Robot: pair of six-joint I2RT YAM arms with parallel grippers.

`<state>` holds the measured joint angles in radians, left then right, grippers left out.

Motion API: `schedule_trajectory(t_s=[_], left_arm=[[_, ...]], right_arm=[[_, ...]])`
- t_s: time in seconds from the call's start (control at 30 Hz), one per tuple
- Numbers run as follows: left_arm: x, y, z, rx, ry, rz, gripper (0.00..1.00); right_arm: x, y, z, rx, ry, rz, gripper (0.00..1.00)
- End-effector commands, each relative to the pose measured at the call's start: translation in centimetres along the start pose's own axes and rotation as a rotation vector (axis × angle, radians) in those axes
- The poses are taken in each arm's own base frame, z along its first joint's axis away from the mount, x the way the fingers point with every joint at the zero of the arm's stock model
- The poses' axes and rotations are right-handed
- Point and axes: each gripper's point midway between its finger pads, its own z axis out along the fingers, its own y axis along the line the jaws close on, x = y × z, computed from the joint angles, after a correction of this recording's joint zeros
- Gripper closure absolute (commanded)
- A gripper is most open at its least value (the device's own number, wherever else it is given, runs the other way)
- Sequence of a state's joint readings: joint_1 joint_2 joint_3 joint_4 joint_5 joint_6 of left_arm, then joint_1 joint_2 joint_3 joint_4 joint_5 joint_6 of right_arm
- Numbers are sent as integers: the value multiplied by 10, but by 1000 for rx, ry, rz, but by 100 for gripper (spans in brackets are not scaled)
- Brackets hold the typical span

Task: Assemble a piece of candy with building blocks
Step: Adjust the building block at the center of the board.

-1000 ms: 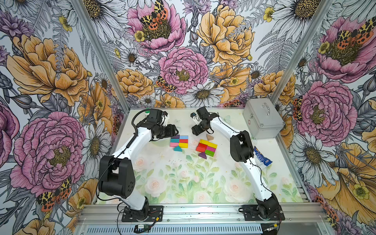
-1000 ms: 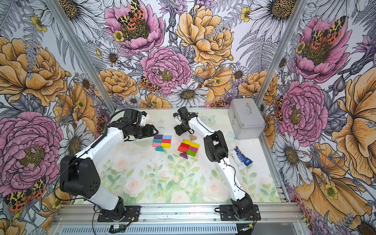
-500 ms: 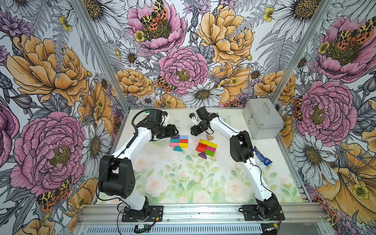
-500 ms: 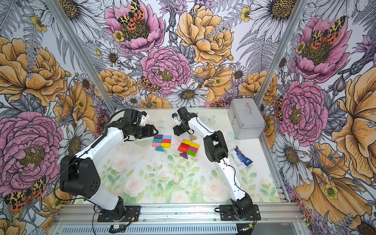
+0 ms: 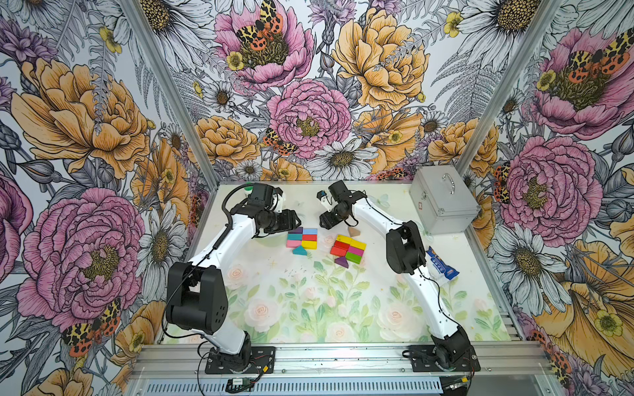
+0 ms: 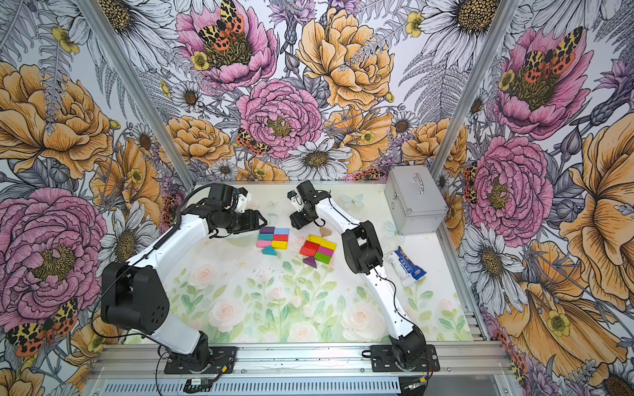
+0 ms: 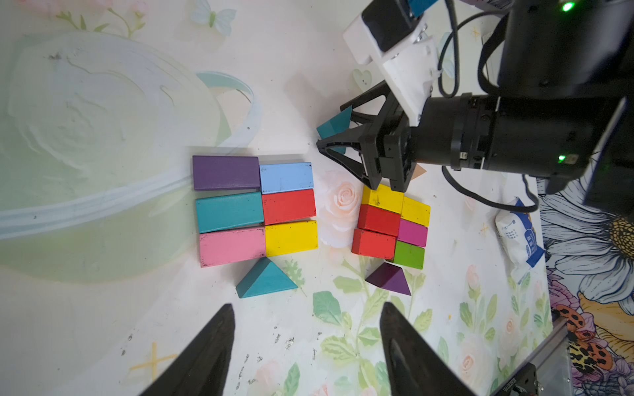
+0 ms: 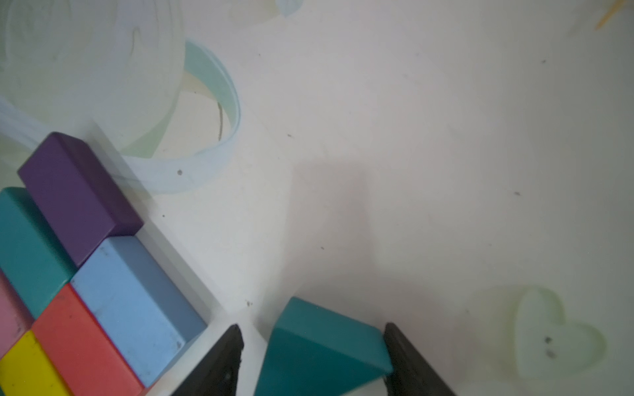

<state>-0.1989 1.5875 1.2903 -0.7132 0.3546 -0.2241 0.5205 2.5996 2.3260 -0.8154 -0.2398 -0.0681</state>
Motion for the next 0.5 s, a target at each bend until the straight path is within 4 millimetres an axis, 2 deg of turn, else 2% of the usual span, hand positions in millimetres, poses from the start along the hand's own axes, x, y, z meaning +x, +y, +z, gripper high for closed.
schedule_trajectory(t_s=[0.0, 0.23, 0.27, 0.37, 0.47], left_arm=[[-3, -3, -5, 0, -21, 35, 32], [-2, -4, -8, -4, -26, 42, 33], [-1, -5, -8, -3, -26, 43, 33], [-1, -5, -7, -3, -25, 42, 33], [-2, -5, -7, -3, -26, 43, 33]], right_arm=[[20, -2, 0, 31, 67, 12, 35], [28, -2, 3, 29, 86, 24, 37], [27, -1, 2, 28, 85, 24, 41], [26, 0, 0, 24, 80, 21, 61], [24, 2, -1, 18, 76, 14, 64]])
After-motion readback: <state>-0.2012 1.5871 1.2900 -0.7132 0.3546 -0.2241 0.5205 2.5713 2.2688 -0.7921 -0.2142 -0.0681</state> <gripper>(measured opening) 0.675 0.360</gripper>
